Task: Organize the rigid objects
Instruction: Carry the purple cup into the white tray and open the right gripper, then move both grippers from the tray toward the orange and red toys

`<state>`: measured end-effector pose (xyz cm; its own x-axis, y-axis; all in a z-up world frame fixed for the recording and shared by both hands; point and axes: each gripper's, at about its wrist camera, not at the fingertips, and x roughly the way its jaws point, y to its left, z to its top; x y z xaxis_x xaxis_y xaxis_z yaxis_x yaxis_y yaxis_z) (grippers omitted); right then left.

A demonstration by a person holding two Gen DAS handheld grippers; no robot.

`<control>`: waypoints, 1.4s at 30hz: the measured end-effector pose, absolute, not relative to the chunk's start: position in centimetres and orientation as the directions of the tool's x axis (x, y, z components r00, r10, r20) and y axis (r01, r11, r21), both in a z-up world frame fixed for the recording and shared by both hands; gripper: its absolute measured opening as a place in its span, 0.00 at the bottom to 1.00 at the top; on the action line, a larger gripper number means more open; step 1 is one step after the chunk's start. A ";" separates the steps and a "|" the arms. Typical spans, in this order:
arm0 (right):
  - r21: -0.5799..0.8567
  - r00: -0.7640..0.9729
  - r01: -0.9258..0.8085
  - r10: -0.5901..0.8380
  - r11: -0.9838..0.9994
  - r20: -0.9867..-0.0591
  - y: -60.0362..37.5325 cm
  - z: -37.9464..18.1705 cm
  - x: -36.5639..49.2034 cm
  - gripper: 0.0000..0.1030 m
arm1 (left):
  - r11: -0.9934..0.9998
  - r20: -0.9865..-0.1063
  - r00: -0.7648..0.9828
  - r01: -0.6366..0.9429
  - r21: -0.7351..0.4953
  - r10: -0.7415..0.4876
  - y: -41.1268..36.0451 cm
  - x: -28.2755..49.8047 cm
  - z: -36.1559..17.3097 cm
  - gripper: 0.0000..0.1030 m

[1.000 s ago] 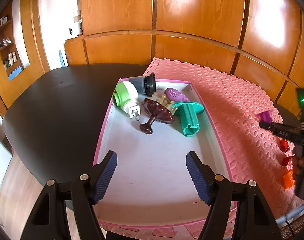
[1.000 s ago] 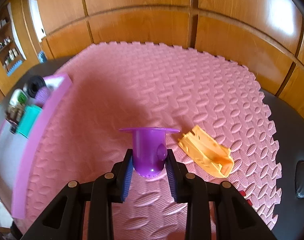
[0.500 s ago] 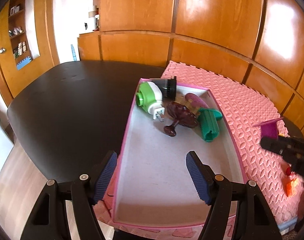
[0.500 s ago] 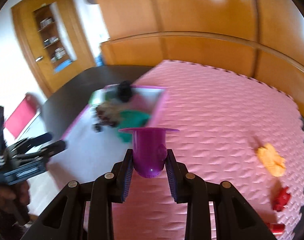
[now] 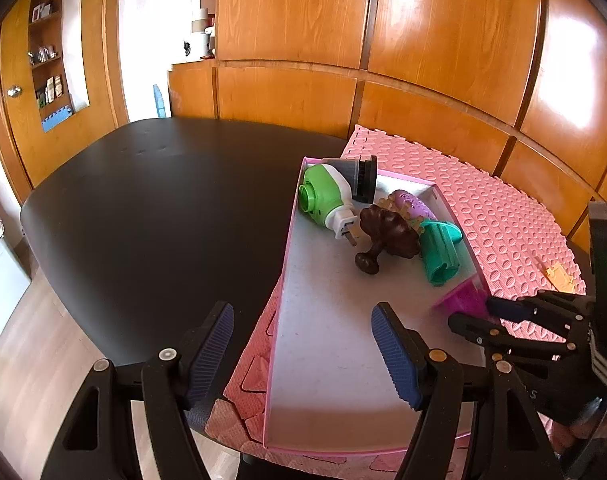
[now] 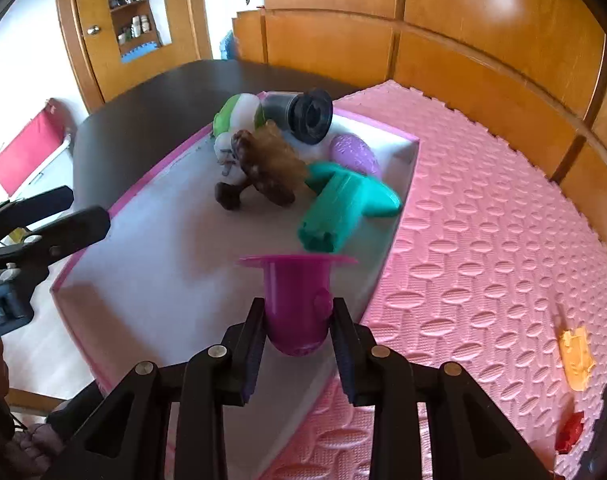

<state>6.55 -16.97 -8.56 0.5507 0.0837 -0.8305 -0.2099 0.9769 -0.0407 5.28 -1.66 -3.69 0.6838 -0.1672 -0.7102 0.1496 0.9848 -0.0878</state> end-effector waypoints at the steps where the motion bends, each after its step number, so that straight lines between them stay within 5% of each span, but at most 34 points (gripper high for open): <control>1: -0.039 0.552 -0.202 0.080 0.979 -0.830 -17.0 -8.6 6.6 0.32 | 0.985 -0.708 0.686 0.149 -0.088 -0.166 -1.6 5.3 -3.7 0.70; 23: 0.078 0.639 -0.094 0.120 0.993 -0.760 -20.7 -5.0 3.4 0.39 | 0.982 -0.693 0.701 0.179 -0.061 -0.171 -2.2 4.6 -2.8 0.70; 42: 0.090 0.697 0.213 -0.086 0.973 -0.711 -33.7 -1.3 -3.1 0.39 | 0.946 -0.660 0.709 0.323 -0.007 -0.247 -7.2 3.3 -0.9 0.70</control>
